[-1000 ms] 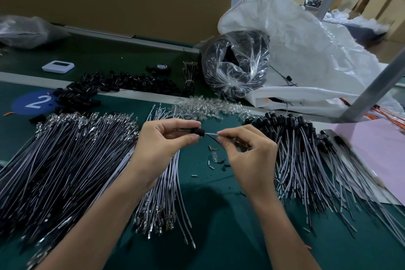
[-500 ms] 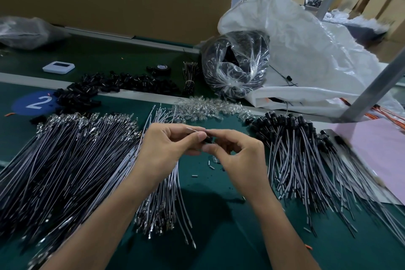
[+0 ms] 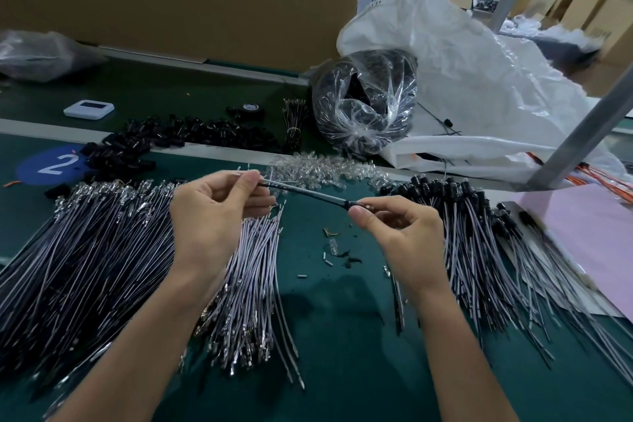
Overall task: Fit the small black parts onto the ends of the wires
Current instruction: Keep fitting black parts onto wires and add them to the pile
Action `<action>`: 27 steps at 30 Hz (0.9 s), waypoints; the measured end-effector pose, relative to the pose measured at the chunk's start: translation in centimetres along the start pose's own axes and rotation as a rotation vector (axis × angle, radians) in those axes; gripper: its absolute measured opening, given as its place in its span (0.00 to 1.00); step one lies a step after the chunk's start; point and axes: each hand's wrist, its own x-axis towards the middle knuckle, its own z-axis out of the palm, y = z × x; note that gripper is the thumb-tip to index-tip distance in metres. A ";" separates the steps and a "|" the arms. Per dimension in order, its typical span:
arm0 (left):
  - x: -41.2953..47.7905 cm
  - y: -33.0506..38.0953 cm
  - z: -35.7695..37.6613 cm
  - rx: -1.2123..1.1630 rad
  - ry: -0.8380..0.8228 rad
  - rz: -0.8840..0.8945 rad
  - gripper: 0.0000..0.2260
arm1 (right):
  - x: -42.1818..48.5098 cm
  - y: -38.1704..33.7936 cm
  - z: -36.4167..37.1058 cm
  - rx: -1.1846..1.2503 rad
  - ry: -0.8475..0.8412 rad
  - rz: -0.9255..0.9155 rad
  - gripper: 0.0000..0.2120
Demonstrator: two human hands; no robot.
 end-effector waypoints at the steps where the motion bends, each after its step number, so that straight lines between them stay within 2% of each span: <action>1: -0.1 0.0 0.0 -0.013 0.004 -0.013 0.04 | 0.0 -0.1 -0.1 0.074 -0.006 0.042 0.03; 4: 0.0 0.1 -0.3 -0.100 -0.125 -0.185 0.04 | 0.0 -0.7 -0.4 0.383 -0.034 0.159 0.07; 7: 0.3 0.1 -1.1 -0.066 -0.506 -0.400 0.06 | 0.2 -1.0 -0.6 0.738 -0.008 0.208 0.05; 9: 0.1 0.0 -1.0 0.008 -0.698 -0.368 0.10 | 0.3 -1.1 -0.7 0.894 -0.009 0.207 0.05; 10: 0.0 0.0 -0.8 -0.010 -0.719 -0.334 0.13 | 0.3 -1.1 -0.7 0.928 -0.026 0.208 0.06; 13: -0.1 0.4 0.0 -0.145 -0.578 -0.244 0.16 | 0.0 -1.0 -0.2 0.880 -0.111 0.216 0.09; 15: -0.4 0.7 0.5 -0.114 -0.514 -0.207 0.18 | -0.3 -0.9 0.4 0.713 -0.174 0.196 0.12; 17: -1.0 0.7 1.2 -0.050 -0.528 -0.212 0.19 | -0.8 -1.0 1.1 0.529 -0.251 0.132 0.16; 19: -1.5 0.7 2.0 -0.059 -0.556 -0.251 0.19 | -1.2 -1.1 1.8 0.457 -0.319 0.083 0.19; 24: -1.5 0.9 2.6 -0.249 -0.523 -0.377 0.14 | -1.4 -1.2 2.2 0.381 -0.287 0.069 0.18; 27: -1.5 1.1 3.0 -0.297 -0.427 -0.312 0.15 | -1.4 -1.2 2.1 0.367 -0.262 0.094 0.15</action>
